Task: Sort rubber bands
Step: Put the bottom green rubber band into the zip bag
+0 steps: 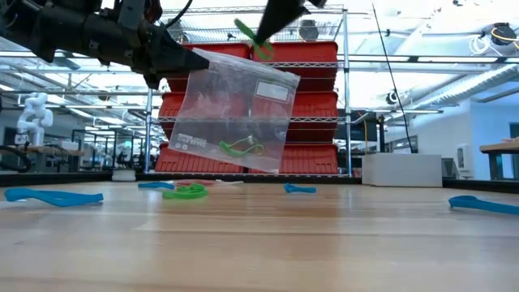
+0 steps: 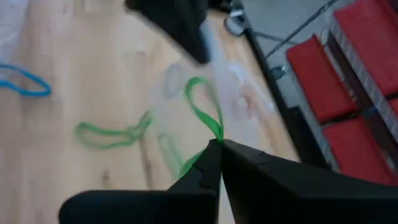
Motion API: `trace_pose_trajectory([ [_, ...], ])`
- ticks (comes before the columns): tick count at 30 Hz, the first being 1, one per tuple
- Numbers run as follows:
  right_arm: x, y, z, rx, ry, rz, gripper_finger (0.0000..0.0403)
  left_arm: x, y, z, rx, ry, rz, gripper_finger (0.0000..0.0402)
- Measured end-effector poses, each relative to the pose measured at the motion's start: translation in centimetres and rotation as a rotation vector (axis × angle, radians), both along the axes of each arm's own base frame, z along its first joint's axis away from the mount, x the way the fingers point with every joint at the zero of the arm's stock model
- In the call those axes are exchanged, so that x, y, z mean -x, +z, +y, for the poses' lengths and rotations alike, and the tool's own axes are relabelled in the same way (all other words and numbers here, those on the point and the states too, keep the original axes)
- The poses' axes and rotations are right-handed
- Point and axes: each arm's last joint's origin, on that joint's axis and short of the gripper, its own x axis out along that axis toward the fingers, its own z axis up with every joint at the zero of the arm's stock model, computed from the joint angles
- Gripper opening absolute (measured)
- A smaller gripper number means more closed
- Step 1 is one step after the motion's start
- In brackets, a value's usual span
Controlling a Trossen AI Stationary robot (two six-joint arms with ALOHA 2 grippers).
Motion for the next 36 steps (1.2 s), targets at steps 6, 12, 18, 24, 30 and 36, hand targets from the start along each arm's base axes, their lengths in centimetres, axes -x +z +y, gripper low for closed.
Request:
trace_pose_trajectory([
  [6, -1.4, 1.2, -2.4, 0.072, 0.026, -0.012, 0.0, 0.0, 0.0, -0.1, 0.002, -0.021, 0.0, 0.0],
  [12, -1.7, 1.2, -3.9, 0.092, 0.007, 0.005, 0.0, 0.0, 0.0, -0.1, 0.003, -0.022, 0.0, 0.0],
  [18, -1.8, 1.0, -3.7, 0.065, 0.051, 0.016, 0.0, 0.0, 0.0, -0.1, 0.003, -0.022, 0.0, 0.0],
  [24, -2.2, 1.1, -3.6, 0.086, 0.064, -0.002, 0.0, 0.0, 0.0, -0.1, 0.003, -0.022, 0.0, 0.0],
  [30, -2.3, 1.4, -3.4, 0.12, 0.075, -0.017, 0.0, 0.0, 0.0, -0.1, 0.003, -0.022, 0.0, 0.0],
  [36, -2.3, 1.4, -3.4, 0.123, 0.073, -0.018, 0.0, 0.0, 0.0, -0.1, 0.003, -0.022, 0.0, 0.0],
])
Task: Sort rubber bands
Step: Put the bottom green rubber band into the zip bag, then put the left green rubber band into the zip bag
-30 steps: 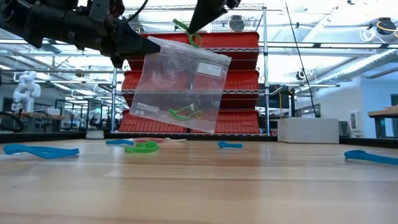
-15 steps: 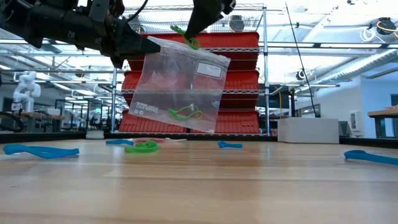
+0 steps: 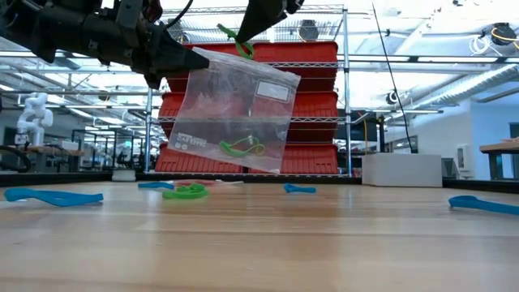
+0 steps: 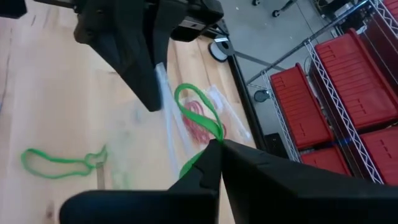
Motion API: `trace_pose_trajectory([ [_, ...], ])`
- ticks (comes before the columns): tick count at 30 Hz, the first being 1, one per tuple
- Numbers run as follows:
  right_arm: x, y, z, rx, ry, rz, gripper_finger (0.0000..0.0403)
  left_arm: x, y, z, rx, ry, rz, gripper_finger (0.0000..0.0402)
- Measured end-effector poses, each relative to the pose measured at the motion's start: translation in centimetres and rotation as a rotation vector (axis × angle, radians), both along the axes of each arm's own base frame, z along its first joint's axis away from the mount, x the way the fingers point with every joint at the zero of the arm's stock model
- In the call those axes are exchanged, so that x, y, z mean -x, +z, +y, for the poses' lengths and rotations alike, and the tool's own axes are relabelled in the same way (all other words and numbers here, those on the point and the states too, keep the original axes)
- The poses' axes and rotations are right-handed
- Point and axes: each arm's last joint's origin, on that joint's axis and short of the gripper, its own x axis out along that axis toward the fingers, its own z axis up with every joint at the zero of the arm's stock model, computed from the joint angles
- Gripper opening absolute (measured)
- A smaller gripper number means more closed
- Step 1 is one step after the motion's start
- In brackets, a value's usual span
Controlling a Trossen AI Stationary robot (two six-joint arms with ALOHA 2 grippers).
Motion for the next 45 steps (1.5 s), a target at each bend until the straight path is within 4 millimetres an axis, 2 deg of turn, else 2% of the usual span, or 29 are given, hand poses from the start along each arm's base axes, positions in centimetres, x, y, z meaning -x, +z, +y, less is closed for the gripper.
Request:
trace_pose_trajectory([
  [15, 0.1, -0.2, 0.0, -0.023, -0.003, 0.01, 0.0, 0.0, 0.0, 0.0, 0.0, 0.0, 0.0, 0.0],
  [25, -0.4, -3.0, -0.9, -0.165, -0.003, 0.135, 0.0, 0.0, 0.0, 0.0, 0.002, 0.0, -0.001, 0.0],
  [30, -0.5, -3.2, -1.5, -0.243, -0.022, 0.124, 0.0005, 0.0, 0.0, 0.0, 0.002, 0.0, -0.001, 0.0],
  [33, -0.4, -3.0, -1.6, -0.249, -0.031, 0.119, 0.0029, 0.0, 0.0, 0.0, 0.002, 0.0, -0.001, 0.0],
  [38, -0.3, -2.6, -1.5, -0.25, -0.028, 0.106, 0.0096, 0.0, 0.0, 0.0, 0.001, 0.0, -0.001, 0.0],
  [45, 1.4, 0.1, -1.1, -0.27, -0.015, 0.049, 0.0175, 0.0, 0.0, 0.0, -0.019, 0.013, 0.003, 0.0],
])
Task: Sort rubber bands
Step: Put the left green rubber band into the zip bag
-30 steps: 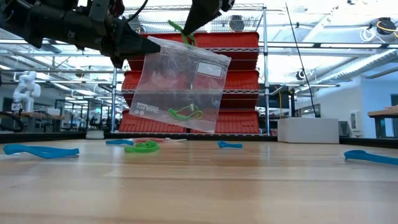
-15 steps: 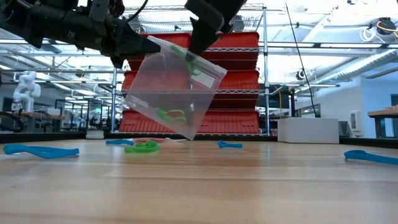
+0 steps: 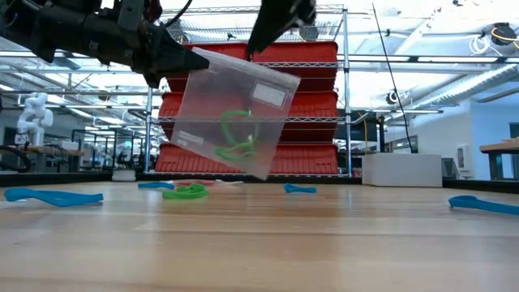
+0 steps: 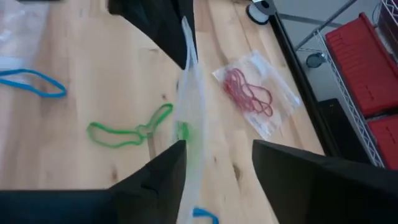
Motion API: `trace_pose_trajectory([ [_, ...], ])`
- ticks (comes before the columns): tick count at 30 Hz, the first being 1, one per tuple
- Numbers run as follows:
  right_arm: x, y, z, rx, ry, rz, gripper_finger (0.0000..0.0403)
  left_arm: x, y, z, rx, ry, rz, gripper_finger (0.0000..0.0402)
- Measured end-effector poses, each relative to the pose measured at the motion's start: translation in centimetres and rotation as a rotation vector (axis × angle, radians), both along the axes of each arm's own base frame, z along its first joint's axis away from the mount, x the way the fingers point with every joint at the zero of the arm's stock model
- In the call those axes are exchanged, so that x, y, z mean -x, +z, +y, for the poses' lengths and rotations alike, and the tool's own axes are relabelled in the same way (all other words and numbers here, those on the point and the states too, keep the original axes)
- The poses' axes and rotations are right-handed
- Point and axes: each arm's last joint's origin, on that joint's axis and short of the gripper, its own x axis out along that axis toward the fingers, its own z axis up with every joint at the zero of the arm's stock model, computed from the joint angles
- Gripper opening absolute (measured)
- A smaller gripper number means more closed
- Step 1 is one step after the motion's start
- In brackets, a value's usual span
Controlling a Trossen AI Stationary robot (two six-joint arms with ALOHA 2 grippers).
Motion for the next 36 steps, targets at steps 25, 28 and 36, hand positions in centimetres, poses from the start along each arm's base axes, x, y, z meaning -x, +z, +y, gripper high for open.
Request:
trace_pose_trajectory([
  [25, -1.2, -10.9, 0.6, -0.35, -0.012, -0.231, 0.0166, 5.0, -1.8, 2.1, -0.022, 0.023, -0.393, 0.0],
  [28, -3.1, -12.4, -1.0, -0.343, -0.058, -0.246, 0.0176, 5.0, -1.9, 2.2, -0.024, 0.026, -0.382, 0.0],
  [36, -6.4, -16.1, -3.3, -0.344, -0.134, -0.187, 0.0228, 4.9, -2.2, 2.2, -0.025, 0.024, -0.355, 0.0],
])
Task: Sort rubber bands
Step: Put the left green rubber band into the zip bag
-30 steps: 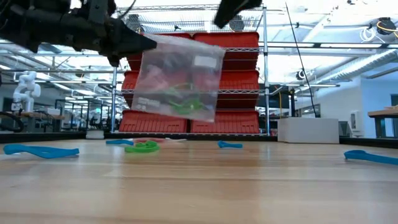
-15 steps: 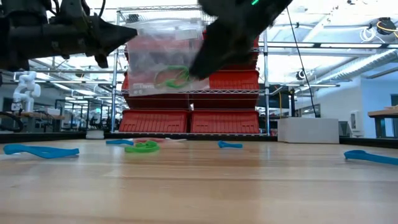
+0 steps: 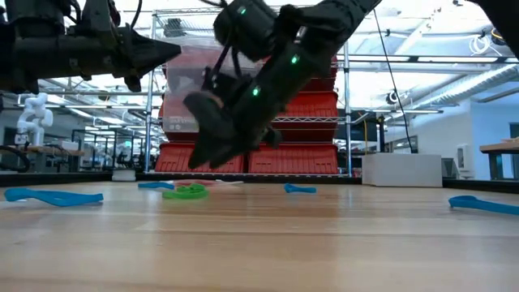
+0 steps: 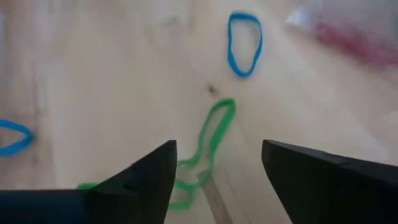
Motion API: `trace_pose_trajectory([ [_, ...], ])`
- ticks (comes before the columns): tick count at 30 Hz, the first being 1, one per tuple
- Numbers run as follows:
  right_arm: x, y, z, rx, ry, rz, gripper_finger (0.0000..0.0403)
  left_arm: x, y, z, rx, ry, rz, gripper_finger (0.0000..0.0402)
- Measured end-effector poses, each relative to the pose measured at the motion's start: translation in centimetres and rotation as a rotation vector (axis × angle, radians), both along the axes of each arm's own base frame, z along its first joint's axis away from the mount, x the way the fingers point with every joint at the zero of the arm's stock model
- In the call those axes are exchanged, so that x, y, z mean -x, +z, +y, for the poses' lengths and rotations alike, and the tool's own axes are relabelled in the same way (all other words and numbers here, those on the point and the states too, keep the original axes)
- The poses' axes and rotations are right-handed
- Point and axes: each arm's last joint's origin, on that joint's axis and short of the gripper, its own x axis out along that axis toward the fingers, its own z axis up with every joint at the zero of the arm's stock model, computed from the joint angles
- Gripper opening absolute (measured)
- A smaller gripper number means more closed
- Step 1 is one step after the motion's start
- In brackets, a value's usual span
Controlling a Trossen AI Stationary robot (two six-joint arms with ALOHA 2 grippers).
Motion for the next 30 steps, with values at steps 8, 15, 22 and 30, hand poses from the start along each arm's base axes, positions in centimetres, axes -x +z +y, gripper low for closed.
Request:
trace_pose_trajectory([
  [8, -0.8, -2.2, 0.1, 0.004, -0.001, 0.062, 0.0218, 0.0, -0.1, 0.0, 0.0, -0.001, 0.006, 0.0],
  [15, -0.5, -2.5, 0.0, 0.005, -0.004, 0.111, 0.0129, 0.0, -0.1, 0.0, 0.0, 0.0, 0.006, 0.0],
  [22, -0.2, -1.8, 0.1, 0.046, 0.016, 0.139, 0.001, 0.0, -0.1, 0.0, 0.0, 0.0, 0.009, 0.0],
  [30, 0.1, 3.5, 2.4, 0.131, 0.124, 0.056, 0.0002, -0.1, -0.2, 0.0, 0.0, 0.003, 0.023, 0.0],
])
